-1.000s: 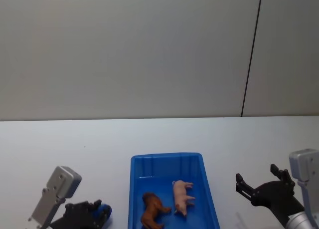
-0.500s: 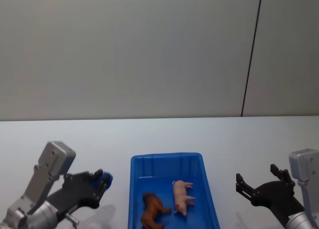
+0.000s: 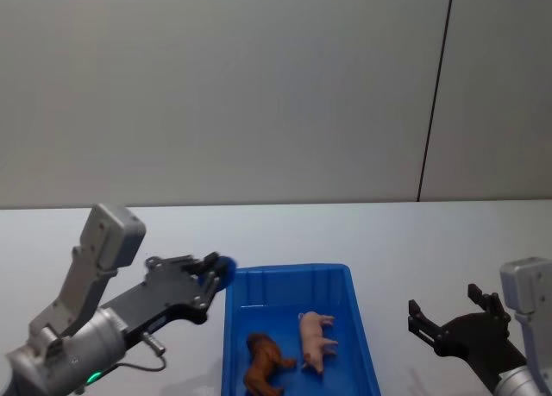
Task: Pick up the two dolls from the table and place them into the box.
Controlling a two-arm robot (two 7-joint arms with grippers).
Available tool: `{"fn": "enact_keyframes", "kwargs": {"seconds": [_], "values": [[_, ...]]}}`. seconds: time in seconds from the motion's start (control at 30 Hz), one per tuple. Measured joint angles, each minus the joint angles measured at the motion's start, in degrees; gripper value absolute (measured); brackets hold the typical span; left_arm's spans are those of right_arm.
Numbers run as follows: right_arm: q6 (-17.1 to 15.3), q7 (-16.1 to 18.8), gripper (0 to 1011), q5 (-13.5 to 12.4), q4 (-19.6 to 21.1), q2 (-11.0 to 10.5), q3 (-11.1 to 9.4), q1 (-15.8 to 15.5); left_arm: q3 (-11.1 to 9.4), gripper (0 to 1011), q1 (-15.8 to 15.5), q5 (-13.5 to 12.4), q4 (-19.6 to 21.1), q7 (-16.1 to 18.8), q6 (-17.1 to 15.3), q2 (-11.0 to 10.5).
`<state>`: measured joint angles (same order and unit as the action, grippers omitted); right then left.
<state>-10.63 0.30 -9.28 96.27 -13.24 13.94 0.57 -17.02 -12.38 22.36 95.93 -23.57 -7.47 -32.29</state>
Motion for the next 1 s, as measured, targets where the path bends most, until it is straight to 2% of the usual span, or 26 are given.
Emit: {"fn": "enact_keyframes", "kwargs": {"seconds": [0.1,0.2,0.23,0.4,0.53,0.7,0.73,1.0], "values": [[0.0,0.0,1001,0.0,0.0,0.0,0.0,0.0,-0.5,79,-1.0,0.2,0.0,-1.7,0.3,1.2],[0.0,0.0,1001,0.0,0.0,0.0,0.0,0.0,-1.0,118,-1.9,0.2,-0.3,-2.8,0.4,2.1],[0.0,0.0,1001,0.0,0.0,0.0,0.0,0.0,-1.5,176,-2.5,0.1,-0.7,-3.6,0.4,3.0],[0.0,0.0,1001,0.0,0.0,0.0,0.0,0.0,-2.6,300,-4.3,-0.5,-2.2,-5.2,0.2,5.3],[0.0,0.0,1001,0.0,0.0,0.0,0.0,0.0,-3.1,441,-5.2,-0.8,-3.1,-5.6,0.2,6.4],[0.0,0.0,1001,0.0,0.0,0.0,0.0,0.0,-3.5,580,-5.8,-1.1,-3.9,-5.6,0.2,7.2],[0.0,0.0,1001,0.0,0.0,0.0,0.0,0.0,-3.5,639,-5.9,-1.1,-4.1,-5.5,0.2,7.3],[0.0,0.0,1001,0.0,0.0,0.0,0.0,0.0,-3.5,874,-5.9,-1.2,-4.5,-4.0,0.7,7.4]]}}
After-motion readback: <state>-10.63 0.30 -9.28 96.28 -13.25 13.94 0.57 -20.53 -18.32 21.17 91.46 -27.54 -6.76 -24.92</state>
